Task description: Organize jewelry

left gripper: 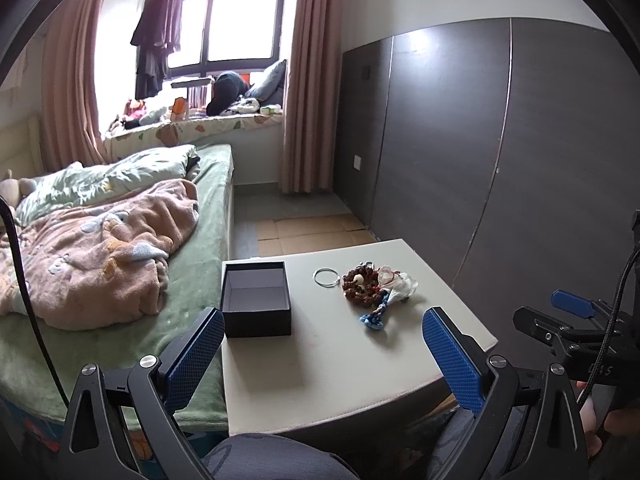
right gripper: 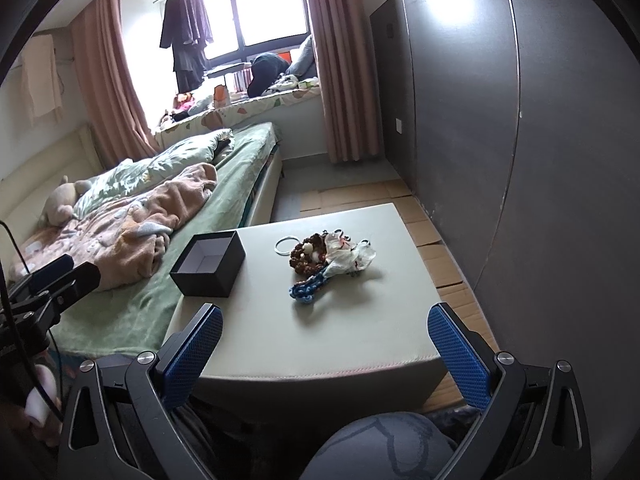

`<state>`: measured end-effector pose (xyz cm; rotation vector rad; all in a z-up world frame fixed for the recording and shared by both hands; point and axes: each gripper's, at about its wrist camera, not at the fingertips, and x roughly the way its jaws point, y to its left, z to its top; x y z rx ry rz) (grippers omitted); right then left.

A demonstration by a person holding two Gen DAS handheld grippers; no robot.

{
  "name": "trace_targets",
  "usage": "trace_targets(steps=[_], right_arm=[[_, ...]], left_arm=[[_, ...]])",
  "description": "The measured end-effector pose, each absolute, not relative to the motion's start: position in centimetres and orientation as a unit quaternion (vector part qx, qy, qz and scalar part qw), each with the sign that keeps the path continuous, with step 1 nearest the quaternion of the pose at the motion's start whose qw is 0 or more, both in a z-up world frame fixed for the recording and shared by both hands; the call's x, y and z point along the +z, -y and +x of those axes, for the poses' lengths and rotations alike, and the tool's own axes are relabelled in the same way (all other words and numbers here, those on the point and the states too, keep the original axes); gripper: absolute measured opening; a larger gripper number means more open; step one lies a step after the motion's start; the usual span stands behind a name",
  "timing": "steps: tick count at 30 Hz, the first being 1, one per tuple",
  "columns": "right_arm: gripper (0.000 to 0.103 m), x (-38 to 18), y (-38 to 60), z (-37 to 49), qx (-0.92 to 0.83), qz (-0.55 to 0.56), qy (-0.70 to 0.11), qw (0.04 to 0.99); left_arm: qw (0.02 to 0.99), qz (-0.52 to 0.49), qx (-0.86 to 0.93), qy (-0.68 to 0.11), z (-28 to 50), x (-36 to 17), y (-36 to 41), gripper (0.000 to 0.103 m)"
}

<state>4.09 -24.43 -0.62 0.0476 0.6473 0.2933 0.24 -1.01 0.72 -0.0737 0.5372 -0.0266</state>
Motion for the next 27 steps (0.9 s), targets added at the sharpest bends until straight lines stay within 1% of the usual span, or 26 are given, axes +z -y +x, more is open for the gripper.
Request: trace_targets(steps=[15,20,27], right_arm=[[0.103,-0.1,24.5,4.8,0.148,0.03,-0.323,0.934],[0.103,-0.1,25.0,5.9,0.154,0.035,-0.321,0.934],[0.103,-0.7,26.4,10.0,0.157,0.055,-0.338,0.927]], left_arm=[[0.96,-0.037,-0.021,-0.277,1.2,0.9,1.1,0.099],[0.956,-0.031,-0.028,-0.291,3.0,0.5,1.4,0.099],[0.947,-0.032,-0.052,-0.315,6.9,0.4,1.6,0.099]])
